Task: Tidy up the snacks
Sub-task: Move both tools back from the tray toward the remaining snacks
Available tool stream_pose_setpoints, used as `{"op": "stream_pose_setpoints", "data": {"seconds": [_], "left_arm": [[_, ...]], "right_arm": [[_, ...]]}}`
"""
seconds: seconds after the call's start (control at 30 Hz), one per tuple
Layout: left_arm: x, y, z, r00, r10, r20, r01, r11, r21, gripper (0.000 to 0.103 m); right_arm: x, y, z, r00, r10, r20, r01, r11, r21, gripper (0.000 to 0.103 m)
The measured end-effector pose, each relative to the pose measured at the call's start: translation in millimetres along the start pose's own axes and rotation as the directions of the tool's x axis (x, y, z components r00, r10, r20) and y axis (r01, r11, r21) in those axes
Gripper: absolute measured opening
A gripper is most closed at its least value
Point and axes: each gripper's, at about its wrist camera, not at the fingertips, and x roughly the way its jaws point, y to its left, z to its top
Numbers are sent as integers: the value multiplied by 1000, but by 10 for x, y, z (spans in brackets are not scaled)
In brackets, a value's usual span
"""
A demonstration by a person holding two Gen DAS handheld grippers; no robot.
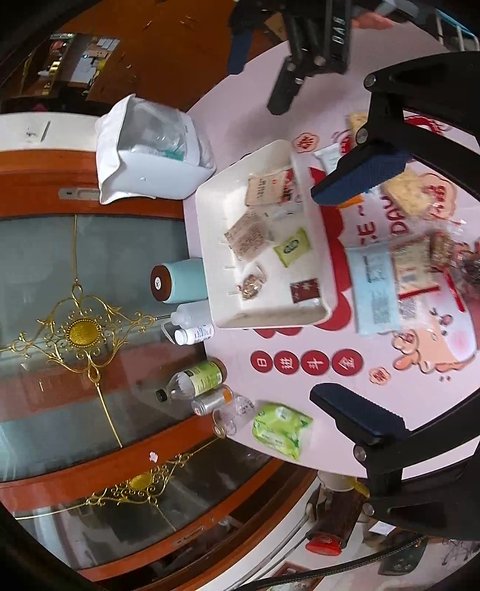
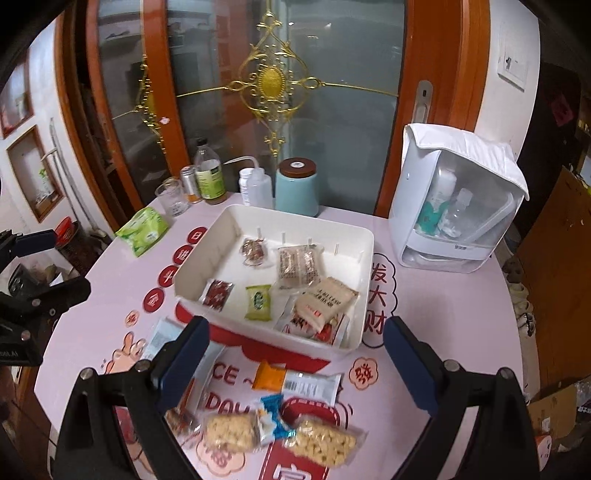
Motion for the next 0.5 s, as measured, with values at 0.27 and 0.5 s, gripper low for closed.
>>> {"op": "stream_pose_setpoints", "data": {"seconds": [0.27, 0.5], "left_arm": [[-400, 151, -596, 1000, 2, -6, -2, 1000, -2, 97], [-418, 219, -1166, 998, -34, -60, 32, 998, -48, 97]], "right_arm": [[-382, 142, -368, 1000, 19, 25, -17, 998, -64, 96], [-366, 228, -748, 998, 54, -17, -55, 996, -63, 95]]}}
